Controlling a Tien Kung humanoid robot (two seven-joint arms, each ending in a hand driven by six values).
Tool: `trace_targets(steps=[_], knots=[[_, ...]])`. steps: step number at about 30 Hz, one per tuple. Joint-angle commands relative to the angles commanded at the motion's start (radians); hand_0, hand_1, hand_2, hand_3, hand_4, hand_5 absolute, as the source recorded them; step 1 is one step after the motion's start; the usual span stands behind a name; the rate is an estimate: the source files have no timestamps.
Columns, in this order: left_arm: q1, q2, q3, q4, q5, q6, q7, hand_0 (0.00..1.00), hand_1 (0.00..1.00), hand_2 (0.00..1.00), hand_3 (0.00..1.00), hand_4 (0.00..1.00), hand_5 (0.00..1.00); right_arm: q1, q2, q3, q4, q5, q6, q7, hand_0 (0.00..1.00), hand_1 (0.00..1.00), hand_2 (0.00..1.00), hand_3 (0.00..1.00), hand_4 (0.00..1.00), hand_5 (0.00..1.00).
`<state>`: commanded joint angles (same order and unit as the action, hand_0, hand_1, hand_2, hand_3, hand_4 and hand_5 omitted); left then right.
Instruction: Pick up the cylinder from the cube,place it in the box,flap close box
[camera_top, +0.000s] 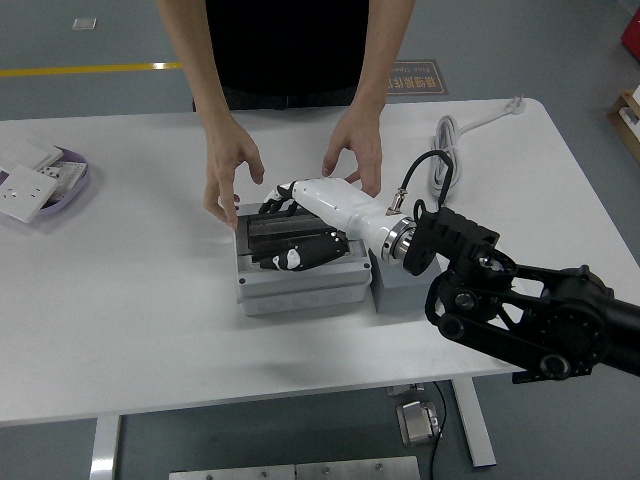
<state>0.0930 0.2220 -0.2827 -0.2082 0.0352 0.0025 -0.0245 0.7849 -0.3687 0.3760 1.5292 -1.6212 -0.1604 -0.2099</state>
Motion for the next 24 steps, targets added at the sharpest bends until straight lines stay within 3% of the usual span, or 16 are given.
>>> trace_targets(steps=[8,18,24], knots=[[0.002,-0.001,0.000,0.000,0.000,0.000,0.000,0.629,0.647,0.625,0.668,0.722,0.253,-0.046,-0.007,-0.006,-0.013,0.017,0.001,0.001,0.723,0.624,0.661,0.687,0.891,0.489],[0.013,0.000,0.028,0.000,-0.021,0.001,0.001,0.629,0.647,0.625,0.668,0.722,0.253,-0.125,-0.110,0.230,0.062,0.055,-0.029,0.020,0.721,0.625,0.662,0.689,0.879,0.491],[0.019,-0.005,0.036,-0.001,-0.027,0.001,0.001,0.629,0.647,0.625,0.668,0.722,0.253,-0.222,-0.089,0.410,-0.001,0.130,-0.084,0.073,0.711,0.623,0.660,0.683,0.864,0.479]])
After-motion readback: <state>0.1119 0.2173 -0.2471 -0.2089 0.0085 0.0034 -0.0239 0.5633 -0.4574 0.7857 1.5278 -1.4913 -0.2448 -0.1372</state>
